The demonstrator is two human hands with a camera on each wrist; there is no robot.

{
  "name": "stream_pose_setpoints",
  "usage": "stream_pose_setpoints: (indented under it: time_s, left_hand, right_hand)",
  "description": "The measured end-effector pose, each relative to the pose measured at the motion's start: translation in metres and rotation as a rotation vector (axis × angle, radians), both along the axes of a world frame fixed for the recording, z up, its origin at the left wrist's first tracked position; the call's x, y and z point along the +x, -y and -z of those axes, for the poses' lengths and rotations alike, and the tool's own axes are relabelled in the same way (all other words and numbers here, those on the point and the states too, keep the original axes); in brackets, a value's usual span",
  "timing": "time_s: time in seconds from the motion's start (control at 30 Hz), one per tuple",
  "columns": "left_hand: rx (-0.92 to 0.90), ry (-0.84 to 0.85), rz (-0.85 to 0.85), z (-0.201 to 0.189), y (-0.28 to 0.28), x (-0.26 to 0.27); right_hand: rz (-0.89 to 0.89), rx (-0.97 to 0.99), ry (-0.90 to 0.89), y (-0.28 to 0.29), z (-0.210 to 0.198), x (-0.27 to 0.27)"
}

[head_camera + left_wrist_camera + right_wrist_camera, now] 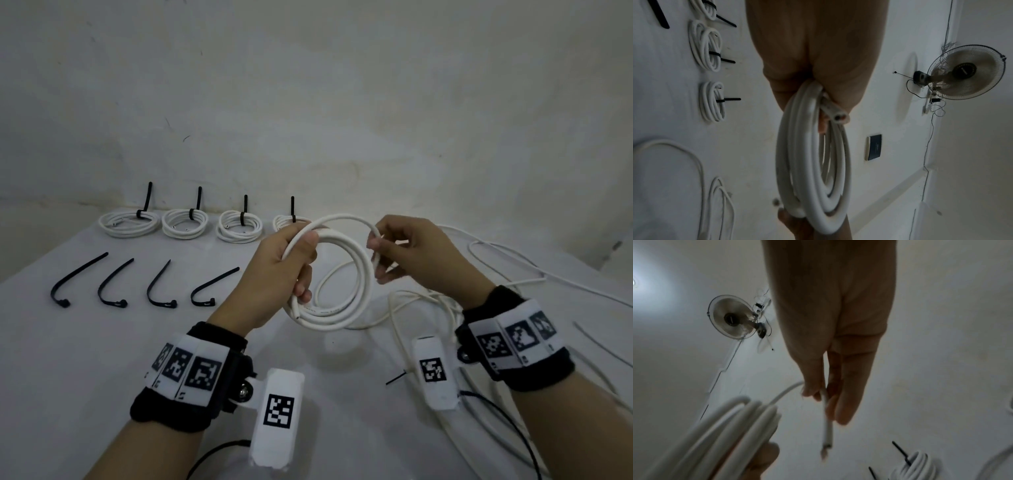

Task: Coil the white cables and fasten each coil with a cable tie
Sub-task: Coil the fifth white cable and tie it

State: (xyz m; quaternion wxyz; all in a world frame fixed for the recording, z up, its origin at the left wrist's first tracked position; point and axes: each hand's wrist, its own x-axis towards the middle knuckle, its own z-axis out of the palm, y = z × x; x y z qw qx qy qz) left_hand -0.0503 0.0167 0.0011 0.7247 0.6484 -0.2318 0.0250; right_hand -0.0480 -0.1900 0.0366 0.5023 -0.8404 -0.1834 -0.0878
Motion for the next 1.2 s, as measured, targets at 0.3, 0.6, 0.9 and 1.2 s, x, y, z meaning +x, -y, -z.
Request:
stream_pose_setpoints:
  time_s: [0.3,0.6,0.9,1.2]
  left_hand:
    - [-0.039,0.024,-0.065,0.003,-0.002,0.003]
    - [-0.028,0.133,-0.199,0.001,-0.006,0.004]
    - [-0.037,0.196,-0.200,-0.006,-0.012,0.000]
    - [-0.048,0.226,-0.284,-0.004,-0.009,0.000]
  right_hand:
    - [-0.092,0.301,-0.124,-0.026,0.018,-0.008]
    - [-0.090,0.422,-0.157,-0.041,0.017,-0.018]
    - [-0.111,0.431,-0.140,-0.049,0.012,-0.018]
    - [-0.075,0.407,-0.074,-0.053,0.009,-0.021]
